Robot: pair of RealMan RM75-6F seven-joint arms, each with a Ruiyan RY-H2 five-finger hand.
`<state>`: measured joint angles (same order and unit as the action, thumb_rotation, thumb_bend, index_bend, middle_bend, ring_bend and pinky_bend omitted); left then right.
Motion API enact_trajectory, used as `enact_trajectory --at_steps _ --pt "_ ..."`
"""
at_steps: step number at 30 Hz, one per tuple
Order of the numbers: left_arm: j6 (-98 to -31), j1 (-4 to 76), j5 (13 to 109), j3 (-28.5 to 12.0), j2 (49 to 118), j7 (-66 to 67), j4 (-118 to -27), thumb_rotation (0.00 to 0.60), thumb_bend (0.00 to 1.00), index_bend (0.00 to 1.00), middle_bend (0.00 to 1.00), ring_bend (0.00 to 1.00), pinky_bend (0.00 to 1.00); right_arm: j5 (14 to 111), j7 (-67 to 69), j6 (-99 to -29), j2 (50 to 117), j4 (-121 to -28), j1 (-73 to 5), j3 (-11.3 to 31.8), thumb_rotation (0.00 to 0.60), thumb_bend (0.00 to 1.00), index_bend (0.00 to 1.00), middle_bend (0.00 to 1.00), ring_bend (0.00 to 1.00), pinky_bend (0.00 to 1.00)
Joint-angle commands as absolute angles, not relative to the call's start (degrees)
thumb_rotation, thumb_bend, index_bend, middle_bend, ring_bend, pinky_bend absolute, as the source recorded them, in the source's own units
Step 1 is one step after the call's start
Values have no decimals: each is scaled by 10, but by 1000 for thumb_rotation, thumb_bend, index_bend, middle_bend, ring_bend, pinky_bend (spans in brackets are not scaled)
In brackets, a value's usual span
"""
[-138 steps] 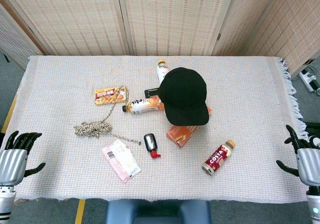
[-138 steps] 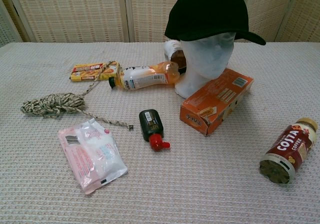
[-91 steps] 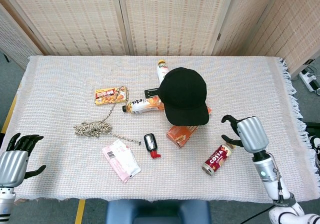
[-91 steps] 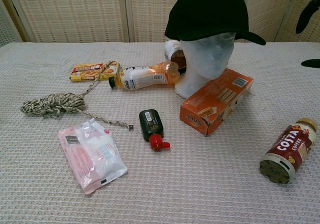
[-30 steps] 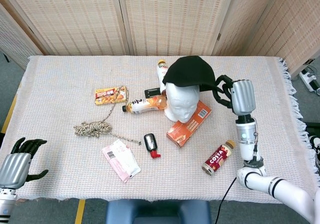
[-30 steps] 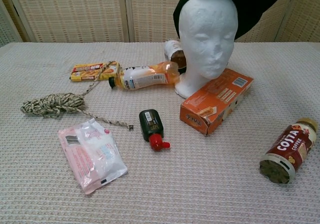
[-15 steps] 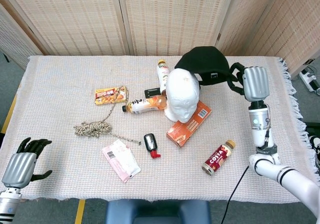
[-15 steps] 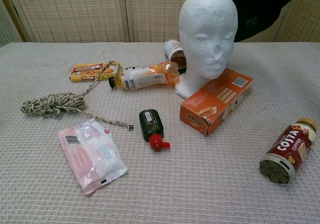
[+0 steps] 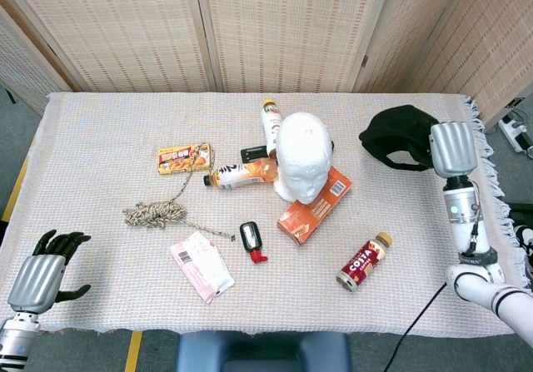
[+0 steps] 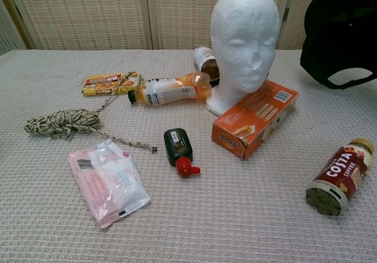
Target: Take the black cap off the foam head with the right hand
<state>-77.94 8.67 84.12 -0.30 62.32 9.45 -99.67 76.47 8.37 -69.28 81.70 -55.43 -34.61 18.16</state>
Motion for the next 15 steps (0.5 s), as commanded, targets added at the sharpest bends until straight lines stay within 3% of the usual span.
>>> enact_trajectory --at_steps 1,15 --pt "-779 87 842 -2 624 94 -997 600 66 232 215 190 122 769 94 -697 816 -554 -330 166 600 849 807 1000 1000 1000" --pt "-781 84 846 4 622 89 -996 600 67 232 212 189 122 776 119 -673 857 -526 -298 114 600 848 798 1000 1000 1000"
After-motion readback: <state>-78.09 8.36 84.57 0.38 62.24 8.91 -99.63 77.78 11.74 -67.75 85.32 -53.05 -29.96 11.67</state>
